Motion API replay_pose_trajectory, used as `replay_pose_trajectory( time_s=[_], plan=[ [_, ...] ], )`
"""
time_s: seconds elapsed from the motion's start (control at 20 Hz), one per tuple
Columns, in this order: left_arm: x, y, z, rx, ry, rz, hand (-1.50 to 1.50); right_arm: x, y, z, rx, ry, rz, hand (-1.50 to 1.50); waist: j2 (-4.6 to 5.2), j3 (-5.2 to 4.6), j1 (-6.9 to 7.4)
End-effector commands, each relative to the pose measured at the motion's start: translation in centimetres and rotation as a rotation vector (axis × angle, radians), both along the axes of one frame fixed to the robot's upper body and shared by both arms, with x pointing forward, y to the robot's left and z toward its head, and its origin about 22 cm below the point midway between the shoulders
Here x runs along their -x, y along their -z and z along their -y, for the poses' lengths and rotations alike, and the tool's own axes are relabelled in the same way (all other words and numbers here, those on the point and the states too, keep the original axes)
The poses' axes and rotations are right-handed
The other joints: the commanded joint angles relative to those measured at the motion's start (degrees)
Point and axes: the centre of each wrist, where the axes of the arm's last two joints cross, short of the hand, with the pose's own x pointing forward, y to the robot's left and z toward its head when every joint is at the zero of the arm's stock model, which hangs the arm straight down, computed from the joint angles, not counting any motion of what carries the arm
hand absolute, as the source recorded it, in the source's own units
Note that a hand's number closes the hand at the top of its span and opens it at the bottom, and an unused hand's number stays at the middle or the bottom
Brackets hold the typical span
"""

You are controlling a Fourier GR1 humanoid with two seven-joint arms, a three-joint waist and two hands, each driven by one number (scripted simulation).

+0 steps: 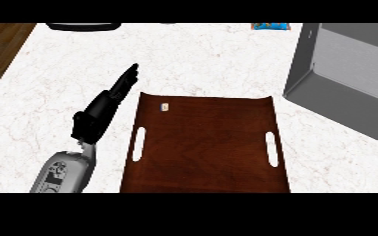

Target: Pick the sweet potato from the tray and place it in the cardboard box

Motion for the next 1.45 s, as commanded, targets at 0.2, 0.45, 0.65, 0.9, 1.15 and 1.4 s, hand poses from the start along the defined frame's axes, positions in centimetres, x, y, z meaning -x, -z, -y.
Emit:
replay_pose_trajectory(
  time_s=[0.2, 0.45, 0.65, 0.9, 1.15, 1.4],
  plan=[
    [-0.1, -0.5, 1.6, 0.001, 0.025, 0.005, 0.00, -3.5, 5.8, 2.0, 0.025, 0.027, -0.080, 1.50, 0.25, 0.04, 0.62],
    [-0.8, -1.4, 1.9, 0.011, 0.014, 0.026, 0.00, -3.4, 9.6, 3.9, -0.220, 0.097, -0.110, -1.50, 0.60, 0.14, 1.06],
    [1.3, 0.3, 1.6, -0.010, 0.000, 0.001, 0.00, -3.7, 8.7, 5.4, -0.296, 0.047, -0.166, -1.50, 0.34, 0.08, 1.29],
    [0.3, 0.8, 1.7, -0.011, 0.008, 0.003, 0.00, -3.0, 10.8, 6.0, -0.401, -0.006, 0.028, -1.50, 0.37, 0.11, 0.45],
    [-0.5, -0.8, 0.9, 0.000, 0.000, 0.006, 0.00, -2.0, 11.1, 7.4, -0.539, 0.024, 0.349, -1.50, 0.40, 0.24, 0.04],
    [0.1, 0.0, 1.3, 0.006, -0.006, 0.001, 0.00, 0.7, 9.2, 12.2, -0.680, -0.015, 0.524, -1.50, 0.18, 0.15, -0.37]
  ],
)
